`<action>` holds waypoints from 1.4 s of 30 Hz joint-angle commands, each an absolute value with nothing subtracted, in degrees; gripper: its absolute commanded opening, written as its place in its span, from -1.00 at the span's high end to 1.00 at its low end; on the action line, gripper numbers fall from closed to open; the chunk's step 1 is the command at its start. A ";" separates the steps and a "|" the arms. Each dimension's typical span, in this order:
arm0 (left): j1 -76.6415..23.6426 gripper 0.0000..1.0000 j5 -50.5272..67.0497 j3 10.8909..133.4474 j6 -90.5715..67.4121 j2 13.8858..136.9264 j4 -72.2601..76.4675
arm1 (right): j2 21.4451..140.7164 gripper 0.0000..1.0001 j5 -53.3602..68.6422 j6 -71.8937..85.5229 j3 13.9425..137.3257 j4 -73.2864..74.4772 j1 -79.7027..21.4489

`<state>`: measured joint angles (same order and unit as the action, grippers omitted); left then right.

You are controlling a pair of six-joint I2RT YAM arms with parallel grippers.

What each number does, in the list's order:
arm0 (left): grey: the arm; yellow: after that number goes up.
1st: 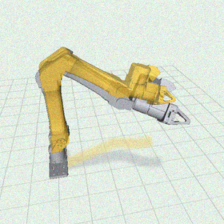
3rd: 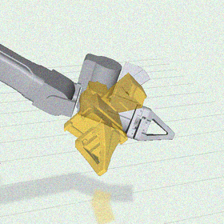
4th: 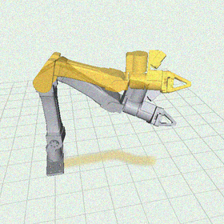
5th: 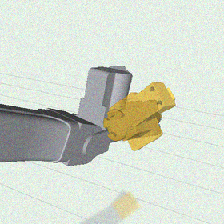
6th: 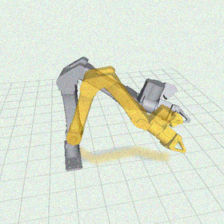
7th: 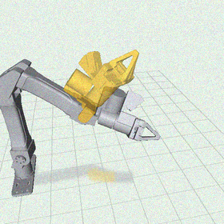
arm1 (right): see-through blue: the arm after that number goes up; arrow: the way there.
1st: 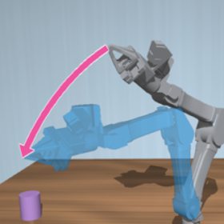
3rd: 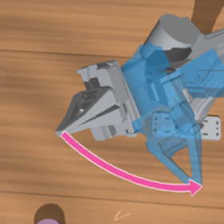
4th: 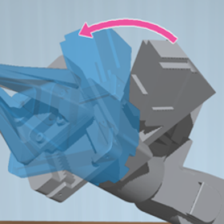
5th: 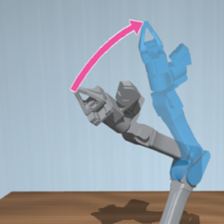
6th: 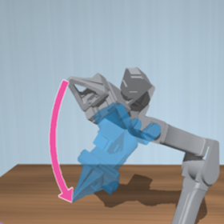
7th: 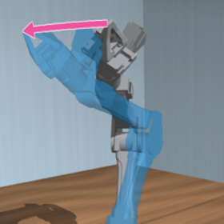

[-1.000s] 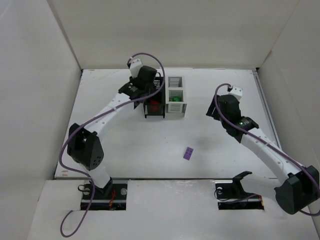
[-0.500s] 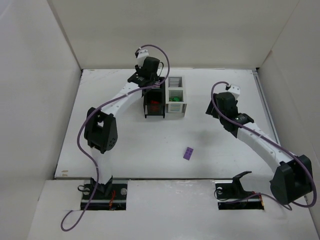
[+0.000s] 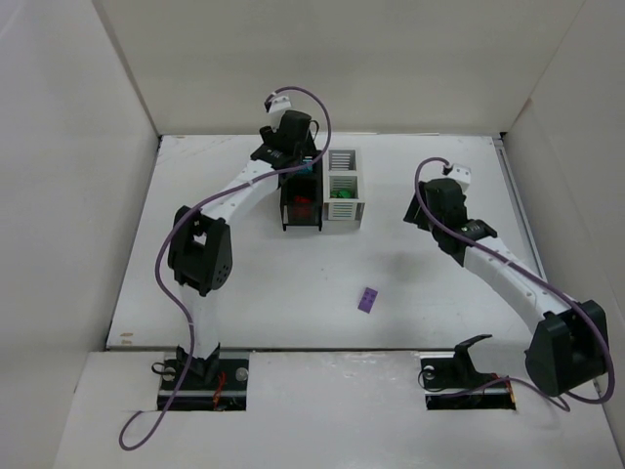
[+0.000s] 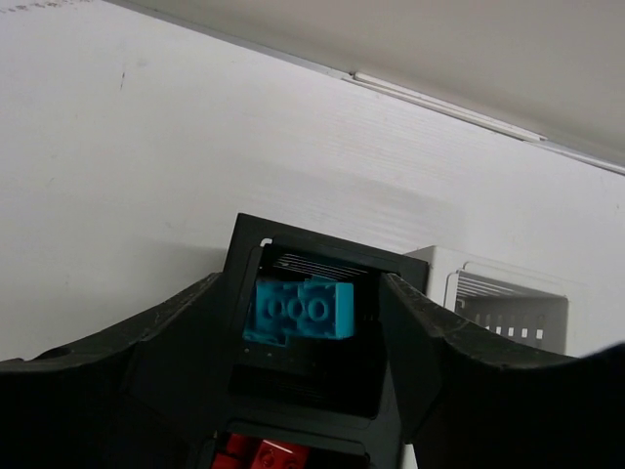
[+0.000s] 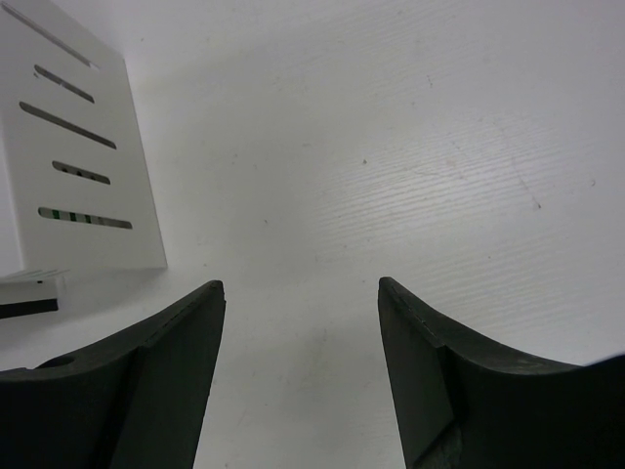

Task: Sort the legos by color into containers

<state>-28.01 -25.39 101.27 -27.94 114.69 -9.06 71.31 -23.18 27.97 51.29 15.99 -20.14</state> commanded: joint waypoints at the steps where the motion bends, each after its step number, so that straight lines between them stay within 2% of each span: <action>1: -27.77 -0.21 -24.87 102.13 -28.12 113.47 -7.29 | 69.96 -0.39 -21.71 27.77 51.51 14.33 -19.69; 4: -27.77 -0.21 -24.87 101.61 -28.65 111.37 -8.78 | 68.55 -0.39 -17.69 27.77 50.81 14.85 -19.69; 6: -27.77 -0.31 -24.87 99.33 -28.65 107.43 -8.79 | 67.68 -0.39 -14.34 26.81 50.19 15.55 -19.69; 10: -27.77 -1.00 -24.87 89.41 -30.58 96.20 -8.01 | 66.01 -0.41 -9.32 26.81 47.56 17.40 -23.63; 15: -28.92 -1.00 -24.87 71.41 -35.40 81.85 -9.04 | 66.53 -0.46 -10.72 34.09 44.83 22.84 -34.25; 23: -35.50 -1.00 -24.35 54.07 -44.73 66.98 -16.34 | 70.22 -0.49 -14.84 48.42 41.31 27.06 -47.71; 32: -38.50 -1.00 -24.34 47.72 -49.48 56.96 -18.98 | 77.43 -0.49 -19.24 58.09 41.31 30.32 -52.47; 40: -38.50 -1.00 -24.35 47.81 -49.48 56.25 -19.69 | 84.46 -0.49 -20.91 57.04 44.47 26.81 -52.47; 42: -39.02 -1.00 -24.35 48.42 -49.48 56.95 -20.21 | 86.48 -0.42 -20.92 57.04 45.18 26.81 -52.47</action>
<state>-38.28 -23.59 47.44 -48.80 57.14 -19.64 83.92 -19.75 56.31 43.99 28.56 -52.21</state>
